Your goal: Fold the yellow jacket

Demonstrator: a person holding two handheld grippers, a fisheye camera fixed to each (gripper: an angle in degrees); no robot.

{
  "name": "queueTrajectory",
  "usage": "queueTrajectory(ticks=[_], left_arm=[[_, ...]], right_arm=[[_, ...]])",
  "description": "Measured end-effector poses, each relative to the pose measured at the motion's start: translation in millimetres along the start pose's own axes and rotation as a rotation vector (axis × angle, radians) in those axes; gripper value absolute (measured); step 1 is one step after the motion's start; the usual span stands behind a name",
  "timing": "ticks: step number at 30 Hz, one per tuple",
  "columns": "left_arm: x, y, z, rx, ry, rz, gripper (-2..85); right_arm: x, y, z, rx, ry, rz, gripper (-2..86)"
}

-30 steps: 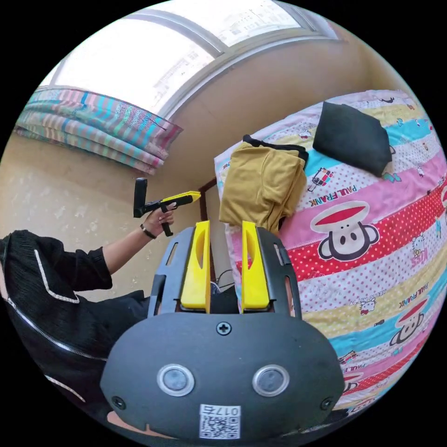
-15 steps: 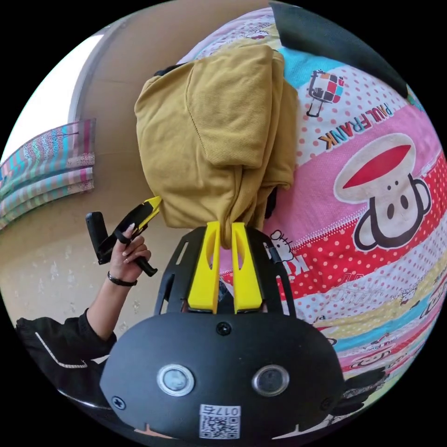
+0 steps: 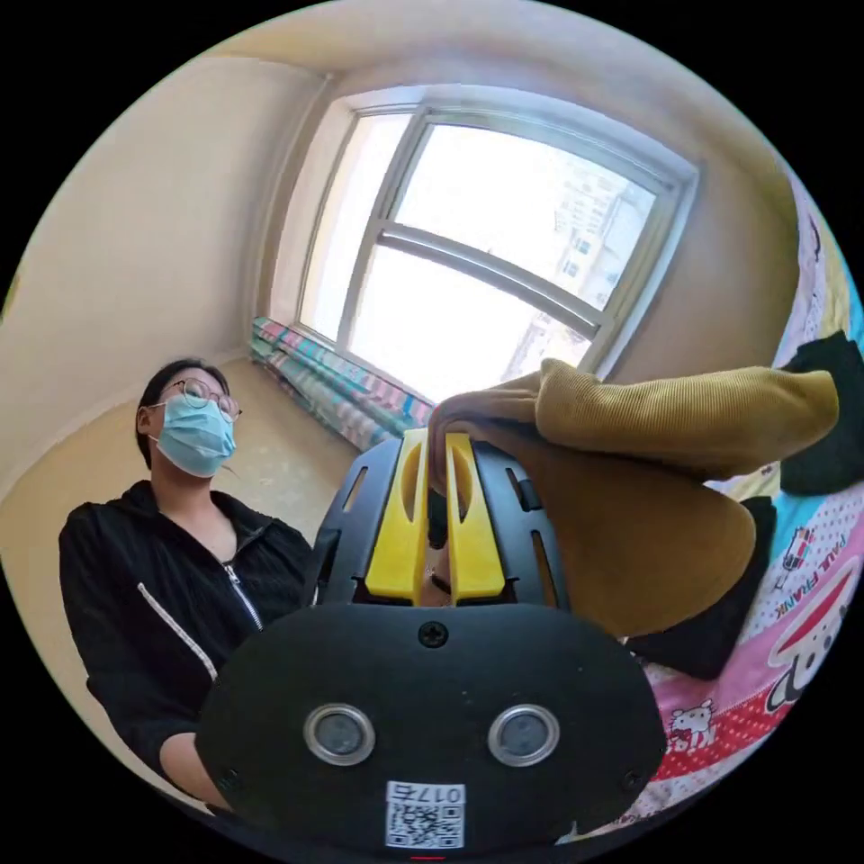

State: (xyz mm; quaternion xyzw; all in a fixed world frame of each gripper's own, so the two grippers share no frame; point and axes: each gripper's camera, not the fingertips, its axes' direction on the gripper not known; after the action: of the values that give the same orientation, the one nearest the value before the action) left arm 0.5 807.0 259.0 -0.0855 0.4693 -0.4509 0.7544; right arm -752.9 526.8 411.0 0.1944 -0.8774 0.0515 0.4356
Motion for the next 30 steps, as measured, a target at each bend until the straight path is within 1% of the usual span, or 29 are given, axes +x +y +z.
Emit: queueTrajectory(ticks=[1, 3, 5, 6, 8, 9, 10, 12, 14, 15, 17, 18, 19, 21, 22, 24, 25, 27, 30], left_arm=[[9, -6, -1, 0.009, 0.050, 0.028, 4.0], [38, -24, -6, 0.068, 0.232, 0.099, 6.2], [62, -29, -15, 0.145, 0.308, 0.178, 8.6], [80, -31, -22, 0.194, 0.349, 0.242, 10.0], [112, -31, -29, 0.235, 0.368, 0.352, 11.9], [136, -31, -27, 0.235, 0.341, 0.420, 13.3], [148, -32, -23, 0.224, 0.330, 0.456, 14.0], [196, -33, 12, 0.085, 0.365, 0.594, 15.9], [226, -31, 55, -0.042, 0.403, 0.627, 16.5], [244, -27, 82, -0.082, 0.402, 0.640, 16.3], [265, -14, 123, -0.087, 0.415, 0.674, 14.3], [272, -7, 142, -0.029, 0.471, 0.646, 11.3], [274, -6, 150, -0.004, 0.515, 0.615, 10.3], [284, -11, 178, -0.025, 0.685, 0.451, 7.0], [287, -12, 184, -0.034, 0.729, 0.426, 6.3], [307, -16, 203, -0.061, 0.871, 0.395, 4.8], [311, -18, 207, -0.064, 0.907, 0.380, 4.3], [325, -28, 213, -0.025, 1.041, 0.323, 2.2], [338, -53, 211, 0.034, 1.141, 0.292, 1.0]], right_arm=[[-32, -5, -22, 0.051, -0.010, -0.052, 6.0], [-78, -7, -57, 0.124, 0.008, -0.116, 6.5], [-132, -4, -98, 0.205, 0.061, -0.180, 7.0], [-143, -3, -106, 0.204, 0.076, -0.193, 7.1], [-188, 3, -123, 0.180, 0.157, -0.248, 7.3], [-198, 5, -125, 0.179, 0.185, -0.260, 7.4], [-216, 9, -127, 0.169, 0.238, -0.279, 7.4], [-238, 12, -125, 0.124, 0.309, -0.299, 7.4], [-262, 15, -121, 0.073, 0.396, -0.331, 7.3], [-267, 16, -121, 0.068, 0.404, -0.337, 7.2], [-285, 19, -130, 0.074, 0.390, -0.359, 6.9], [-289, 20, -134, 0.086, 0.384, -0.356, 6.8], [-298, 22, -147, 0.124, 0.367, -0.355, 6.5], [-316, 27, -174, 0.196, 0.330, -0.366, 6.1], [-330, 30, -192, 0.224, 0.309, -0.378, 5.8], [-352, 35, -214, 0.248, 0.303, -0.394, 5.3], [-366, 39, -228, 0.260, 0.304, -0.400, 4.9], [-386, 46, -249, 0.274, 0.300, -0.407, 5.7], [-419, 75, -287, 0.332, 0.372, -0.448, 6.5]])
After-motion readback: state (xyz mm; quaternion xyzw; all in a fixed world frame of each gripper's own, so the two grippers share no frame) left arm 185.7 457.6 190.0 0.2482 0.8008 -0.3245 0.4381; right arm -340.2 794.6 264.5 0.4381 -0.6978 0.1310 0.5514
